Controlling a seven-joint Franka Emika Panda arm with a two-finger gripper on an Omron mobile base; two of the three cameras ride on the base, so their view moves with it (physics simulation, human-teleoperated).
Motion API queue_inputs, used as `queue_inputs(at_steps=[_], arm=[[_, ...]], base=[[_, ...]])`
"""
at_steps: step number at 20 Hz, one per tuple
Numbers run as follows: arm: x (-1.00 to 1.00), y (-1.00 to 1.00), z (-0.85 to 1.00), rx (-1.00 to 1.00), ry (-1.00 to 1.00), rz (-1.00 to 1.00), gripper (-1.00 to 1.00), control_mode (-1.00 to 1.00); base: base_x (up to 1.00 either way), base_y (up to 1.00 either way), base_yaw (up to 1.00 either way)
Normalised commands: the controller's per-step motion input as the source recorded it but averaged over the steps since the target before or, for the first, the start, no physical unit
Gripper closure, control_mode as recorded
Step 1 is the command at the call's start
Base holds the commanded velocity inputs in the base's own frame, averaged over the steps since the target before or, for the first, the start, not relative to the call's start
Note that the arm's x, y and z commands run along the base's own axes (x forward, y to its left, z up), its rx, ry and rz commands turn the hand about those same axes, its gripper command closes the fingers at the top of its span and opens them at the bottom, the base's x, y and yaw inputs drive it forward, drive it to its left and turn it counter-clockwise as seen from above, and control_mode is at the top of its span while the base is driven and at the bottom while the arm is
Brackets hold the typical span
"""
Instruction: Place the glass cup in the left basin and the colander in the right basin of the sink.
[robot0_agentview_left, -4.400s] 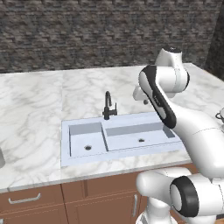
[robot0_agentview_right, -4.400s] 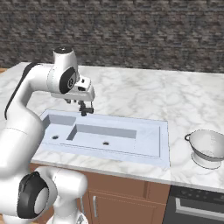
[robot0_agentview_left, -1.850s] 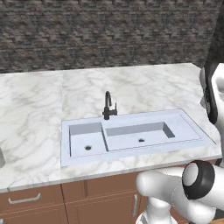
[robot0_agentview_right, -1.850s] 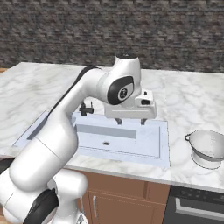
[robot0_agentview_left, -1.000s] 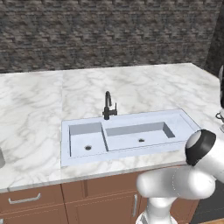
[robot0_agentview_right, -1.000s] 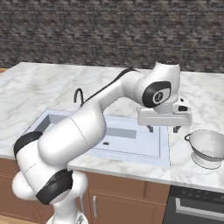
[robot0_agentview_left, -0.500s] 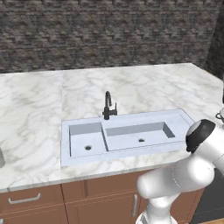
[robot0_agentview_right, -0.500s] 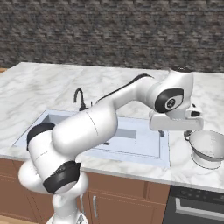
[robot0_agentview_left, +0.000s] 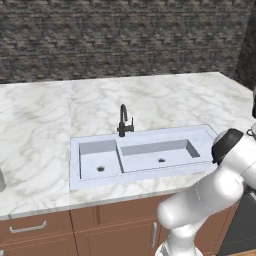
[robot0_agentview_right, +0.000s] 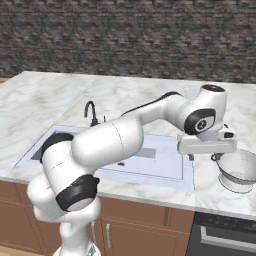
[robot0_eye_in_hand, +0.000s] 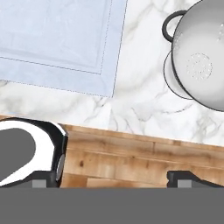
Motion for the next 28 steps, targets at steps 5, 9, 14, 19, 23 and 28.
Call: queue_inputs(at_steps=[5,9,14,19,23,28], arm=[[0.17,-0.24,-0.25,0.00,0.00,0.06,-1.00,-1.00],[0.17,-0.22,-0.23,0.00,0.00,0.05,-1.00,-1.00],[0.16,-0.17,-0.14,0.00,0.00,0.03,-1.00,-1.00],[0.14,-0.12,-0.08,0.01,0.01,0.02,-1.00,-1.00],[0.19,-0.10,-0.09,0.01,0.04,0.01,-1.00,-1.00],[0.17,-0.13,-0.13,0.03,0.01,0.01,-1.00,-1.00]], base=[[0.00,0.00,0.00],[0.00,0.00,0.00],[0.00,0.00,0.00],[0.00,0.00,0.00],[0.00,0.00,0.00],[0.00,0.00,0.00]])
